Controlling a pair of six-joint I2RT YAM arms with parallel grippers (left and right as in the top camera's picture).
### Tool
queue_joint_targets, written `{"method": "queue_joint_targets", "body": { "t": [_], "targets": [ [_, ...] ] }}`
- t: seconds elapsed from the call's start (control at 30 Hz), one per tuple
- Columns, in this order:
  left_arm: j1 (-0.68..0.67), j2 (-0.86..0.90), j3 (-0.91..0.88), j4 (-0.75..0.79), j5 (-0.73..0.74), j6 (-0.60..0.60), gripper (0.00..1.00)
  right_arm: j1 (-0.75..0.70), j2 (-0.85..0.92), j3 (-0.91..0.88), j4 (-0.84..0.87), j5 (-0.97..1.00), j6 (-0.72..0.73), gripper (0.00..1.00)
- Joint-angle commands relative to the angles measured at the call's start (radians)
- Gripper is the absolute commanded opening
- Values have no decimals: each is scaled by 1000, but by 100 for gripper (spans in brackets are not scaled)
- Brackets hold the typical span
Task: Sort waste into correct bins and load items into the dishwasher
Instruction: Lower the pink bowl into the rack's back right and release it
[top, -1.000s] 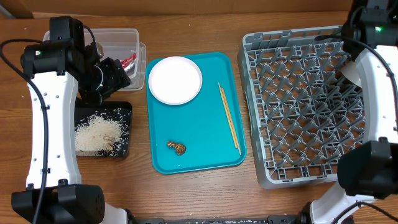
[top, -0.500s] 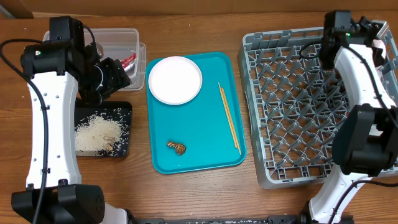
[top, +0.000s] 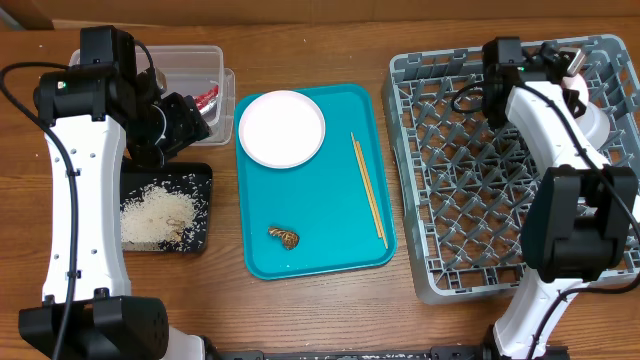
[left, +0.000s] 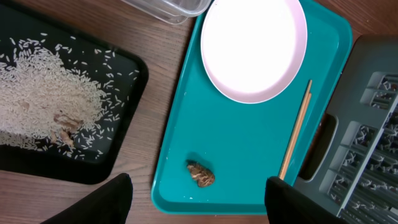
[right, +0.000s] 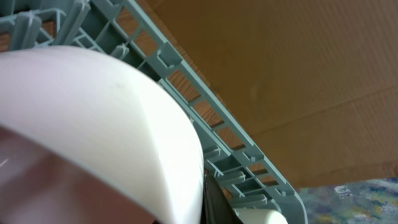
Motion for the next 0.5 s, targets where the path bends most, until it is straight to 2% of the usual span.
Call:
{"method": "queue_joint_targets", "body": {
  "t": [0.0,0.23,0.27,0.37,0.47],
  "targets": [
    [-7,-23,25,3,-6,-10,70,63,8,-37,-49,-211,-2,4],
    [-7,-23,25,3,-6,-10,70,101,8,-37,-140,-328,-3,5],
    [-7,-23,25,3,-6,-10,70,102,8,-37,-150,-345,-3,17],
    [-7,-23,25,3,-6,-10,70,102,7,-21,-200,-377,-2,25],
    [-7,-23,25,3,-6,-10,70,102,-6,10,-241,-377,-2,28]
  ]
}}
